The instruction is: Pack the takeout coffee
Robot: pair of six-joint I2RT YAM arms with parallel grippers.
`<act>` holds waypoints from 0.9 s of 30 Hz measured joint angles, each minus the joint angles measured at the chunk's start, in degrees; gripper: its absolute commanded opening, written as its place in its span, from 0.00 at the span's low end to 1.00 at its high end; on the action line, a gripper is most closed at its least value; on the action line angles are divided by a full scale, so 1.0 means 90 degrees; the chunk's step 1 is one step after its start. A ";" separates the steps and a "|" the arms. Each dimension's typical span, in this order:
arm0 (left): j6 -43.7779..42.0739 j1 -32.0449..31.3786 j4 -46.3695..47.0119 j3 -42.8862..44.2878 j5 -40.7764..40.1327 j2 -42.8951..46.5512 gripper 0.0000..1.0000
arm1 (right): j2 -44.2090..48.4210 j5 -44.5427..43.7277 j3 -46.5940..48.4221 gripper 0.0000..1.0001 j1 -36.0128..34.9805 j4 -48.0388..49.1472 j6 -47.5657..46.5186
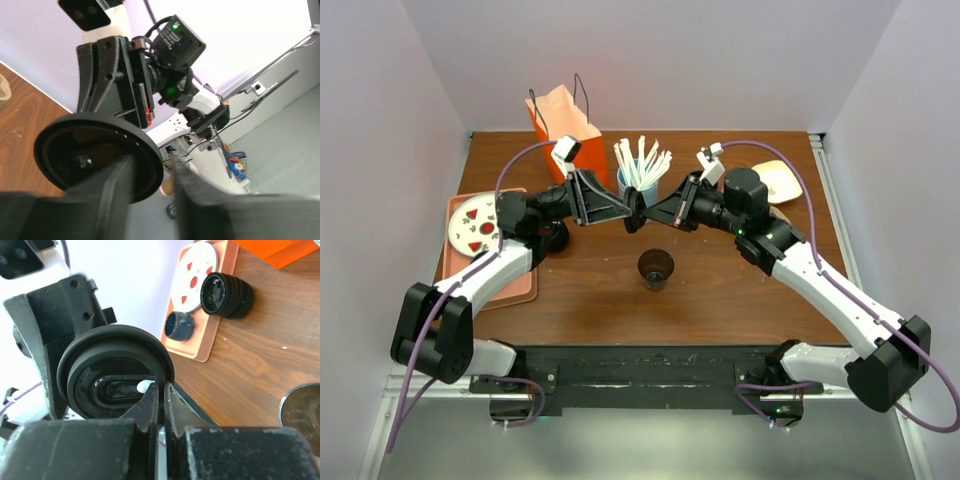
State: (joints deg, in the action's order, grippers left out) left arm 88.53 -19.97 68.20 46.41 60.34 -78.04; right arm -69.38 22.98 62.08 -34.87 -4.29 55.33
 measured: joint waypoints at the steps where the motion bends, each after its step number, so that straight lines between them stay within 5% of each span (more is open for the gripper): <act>1: -0.0041 0.0000 -0.0061 -0.0002 -0.0002 -0.0005 0.62 | 0.0019 -0.0056 0.0012 0.00 -0.0010 -0.0083 -0.0068; 6: -0.1399 0.0044 -0.1989 0.0007 -0.0177 0.0279 0.78 | -0.0051 -0.0855 0.0784 0.00 -0.0049 -0.1532 -0.0872; 11: -0.3279 0.0202 -0.4818 0.0243 -0.0950 0.0503 0.82 | -0.0610 -0.1885 0.2363 0.00 -0.0078 -0.3393 -0.1955; 17: -0.4799 0.0614 -0.7286 0.0330 -0.2023 0.0619 0.85 | -0.1275 -0.2754 0.2545 0.00 -0.0291 -0.5015 -0.2528; 27: -0.5892 0.0675 -0.9080 0.0517 -0.2810 0.0653 0.83 | -0.2266 -0.3123 0.2565 0.00 -0.0867 -0.5855 -0.2739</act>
State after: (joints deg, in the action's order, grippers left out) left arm 35.51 -13.89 -13.52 51.07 35.05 -72.16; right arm -89.78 -5.13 85.17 -42.68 -56.99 30.68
